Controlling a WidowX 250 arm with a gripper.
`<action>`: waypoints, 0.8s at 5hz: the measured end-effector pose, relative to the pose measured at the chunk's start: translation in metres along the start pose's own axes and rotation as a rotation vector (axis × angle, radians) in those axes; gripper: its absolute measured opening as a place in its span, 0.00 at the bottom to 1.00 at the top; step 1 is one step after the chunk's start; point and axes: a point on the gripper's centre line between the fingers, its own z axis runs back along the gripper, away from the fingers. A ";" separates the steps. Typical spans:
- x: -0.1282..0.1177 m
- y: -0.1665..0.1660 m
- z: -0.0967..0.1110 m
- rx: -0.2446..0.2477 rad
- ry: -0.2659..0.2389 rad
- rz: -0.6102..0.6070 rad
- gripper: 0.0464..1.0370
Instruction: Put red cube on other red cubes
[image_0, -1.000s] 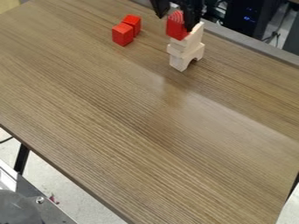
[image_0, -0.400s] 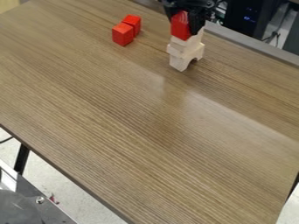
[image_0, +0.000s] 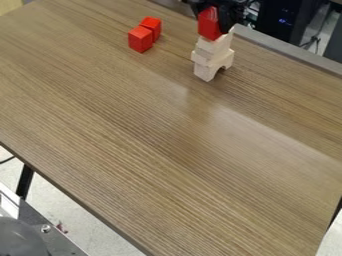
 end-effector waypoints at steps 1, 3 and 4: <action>0.010 0.024 0.000 0.031 -0.008 0.051 0.55; 0.008 0.059 -0.025 0.085 0.047 0.121 0.55; 0.003 0.076 -0.042 0.108 0.085 0.160 0.55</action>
